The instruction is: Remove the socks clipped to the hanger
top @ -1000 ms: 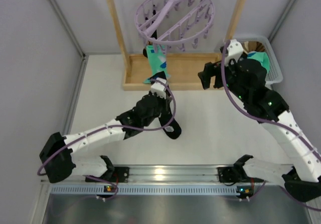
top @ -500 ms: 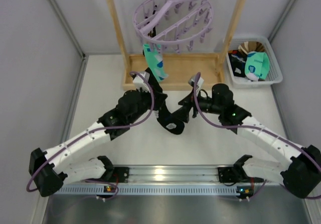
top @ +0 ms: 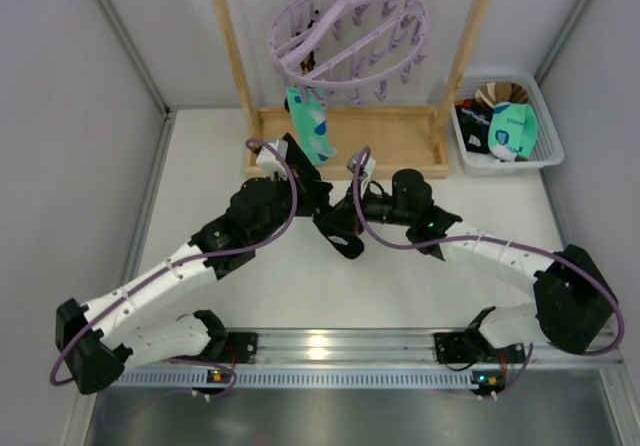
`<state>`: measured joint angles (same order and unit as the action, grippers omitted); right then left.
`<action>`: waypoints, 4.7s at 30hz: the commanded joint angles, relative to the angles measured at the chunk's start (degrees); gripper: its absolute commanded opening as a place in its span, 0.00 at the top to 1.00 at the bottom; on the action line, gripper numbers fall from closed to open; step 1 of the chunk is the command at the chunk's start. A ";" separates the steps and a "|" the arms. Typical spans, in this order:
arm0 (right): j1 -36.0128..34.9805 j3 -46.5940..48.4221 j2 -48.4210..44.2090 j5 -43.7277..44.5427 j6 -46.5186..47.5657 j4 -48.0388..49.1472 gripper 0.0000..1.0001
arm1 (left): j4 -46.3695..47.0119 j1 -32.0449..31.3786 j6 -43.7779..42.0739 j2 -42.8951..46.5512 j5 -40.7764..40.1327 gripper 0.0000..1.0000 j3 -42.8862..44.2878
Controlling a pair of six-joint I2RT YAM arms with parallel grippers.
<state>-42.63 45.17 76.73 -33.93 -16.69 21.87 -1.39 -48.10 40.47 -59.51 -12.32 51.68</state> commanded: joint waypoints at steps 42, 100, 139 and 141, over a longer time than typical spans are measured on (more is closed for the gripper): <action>56.08 77.17 45.87 39.82 5.35 -49.47 0.53 | -21.55 0.46 -19.37 16.18 -10.01 0.01 2.72; 50.45 38.06 26.90 29.72 -13.20 -26.70 0.99 | -21.11 0.99 -13.40 13.72 -5.17 0.01 -7.21; 57.66 43.38 18.83 25.87 -5.72 -38.58 0.01 | 5.94 7.04 -21.83 3.36 -1.24 0.01 -10.20; 57.49 34.76 12.42 18.76 -9.05 -33.23 0.01 | 12.62 11.17 -22.53 -0.16 4.91 0.02 -11.07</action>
<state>15.51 88.40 95.13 -7.27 -23.88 -14.48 -2.63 -40.88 21.06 -56.47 -16.19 42.02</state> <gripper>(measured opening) 0.992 0.984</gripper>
